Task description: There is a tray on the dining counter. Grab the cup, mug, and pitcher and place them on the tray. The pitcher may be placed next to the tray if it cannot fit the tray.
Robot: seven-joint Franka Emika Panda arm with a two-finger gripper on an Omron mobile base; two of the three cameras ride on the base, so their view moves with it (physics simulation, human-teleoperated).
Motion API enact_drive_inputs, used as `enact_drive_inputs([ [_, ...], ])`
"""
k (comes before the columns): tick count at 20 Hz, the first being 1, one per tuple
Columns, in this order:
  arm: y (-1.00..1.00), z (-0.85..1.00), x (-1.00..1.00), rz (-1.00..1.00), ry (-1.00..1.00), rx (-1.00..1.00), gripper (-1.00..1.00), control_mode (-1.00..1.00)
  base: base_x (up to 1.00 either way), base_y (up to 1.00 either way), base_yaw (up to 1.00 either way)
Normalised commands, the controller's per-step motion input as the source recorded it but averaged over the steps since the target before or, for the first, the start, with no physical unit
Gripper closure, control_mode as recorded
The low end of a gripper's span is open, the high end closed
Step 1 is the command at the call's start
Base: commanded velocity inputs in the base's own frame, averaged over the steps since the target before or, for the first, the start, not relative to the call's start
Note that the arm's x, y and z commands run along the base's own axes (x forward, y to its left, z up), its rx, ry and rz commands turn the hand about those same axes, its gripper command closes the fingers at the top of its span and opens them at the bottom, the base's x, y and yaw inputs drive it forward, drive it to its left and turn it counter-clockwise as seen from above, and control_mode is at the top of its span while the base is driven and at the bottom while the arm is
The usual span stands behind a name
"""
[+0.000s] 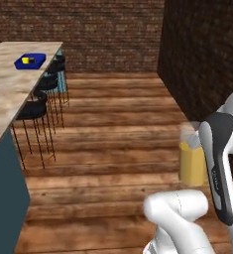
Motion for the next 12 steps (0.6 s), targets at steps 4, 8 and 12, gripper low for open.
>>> enact_drive_inputs([
  [4,0.0,0.0,0.0,0.0,0.0,0.0,1.0,1.0,0.79,-0.7,0.25],
  [8,0.0,0.0,0.0,0.0,0.0,0.0,1.0,1.0,0.78,-0.66,0.26],
  [12,0.0,0.0,0.0,0.0,0.0,0.0,1.0,1.0,0.6,-0.64,0.31],
])
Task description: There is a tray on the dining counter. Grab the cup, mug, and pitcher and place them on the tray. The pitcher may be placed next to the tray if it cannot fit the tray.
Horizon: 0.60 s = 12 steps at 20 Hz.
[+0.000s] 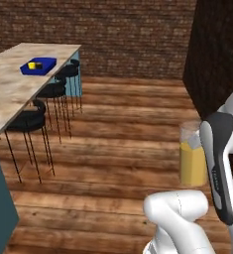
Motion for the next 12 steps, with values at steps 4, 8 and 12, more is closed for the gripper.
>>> enact_drive_inputs([
  [4,0.0,0.0,0.0,0.0,0.0,0.0,1.0,1.0,0.6,-0.56,0.31],
  [8,0.0,0.0,0.0,0.0,0.0,0.0,1.0,1.0,0.64,-0.48,0.29],
  [12,0.0,0.0,0.0,0.0,0.0,0.0,1.0,1.0,0.71,-0.56,0.27],
])
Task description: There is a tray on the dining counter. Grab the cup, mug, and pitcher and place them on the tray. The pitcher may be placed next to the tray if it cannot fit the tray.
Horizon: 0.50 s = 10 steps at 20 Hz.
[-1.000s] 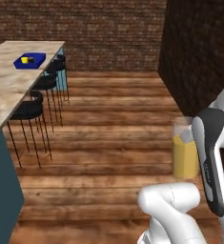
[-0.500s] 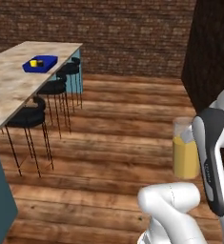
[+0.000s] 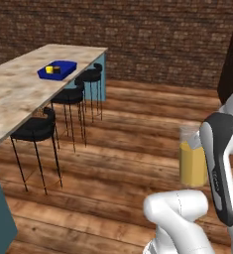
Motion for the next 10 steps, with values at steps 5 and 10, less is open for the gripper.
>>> enact_drive_inputs([
  [5,0.0,0.0,0.0,0.0,0.0,0.0,1.0,1.0,0.93,-0.68,0.25],
  [10,0.0,0.0,0.0,0.0,0.0,0.0,1.0,1.0,0.98,-0.39,0.3],
])
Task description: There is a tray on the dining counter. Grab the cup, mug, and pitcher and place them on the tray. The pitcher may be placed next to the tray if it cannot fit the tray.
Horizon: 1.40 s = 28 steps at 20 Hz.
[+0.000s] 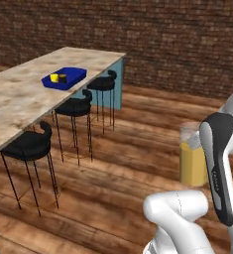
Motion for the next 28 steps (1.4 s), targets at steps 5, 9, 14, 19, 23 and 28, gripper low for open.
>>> enact_drive_inputs([
  [5,0.0,0.0,0.0,0.0,0.0,0.0,1.0,1.0,0.95,-0.62,0.36],
  [9,0.0,0.0,0.0,0.0,0.0,0.0,1.0,1.0,0.91,-0.7,0.37],
  [14,0.0,0.0,0.0,0.0,0.0,0.0,1.0,1.0,0.79,-0.8,0.38],
  [19,0.0,0.0,0.0,0.0,0.0,0.0,1.0,1.0,0.83,-0.66,0.35],
  [23,0.0,0.0,0.0,0.0,0.0,0.0,1.0,1.0,0.4,-0.31,0.27],
  [28,0.0,0.0,0.0,0.0,0.0,0.0,1.0,1.0,0.17,0.0,0.21],
])
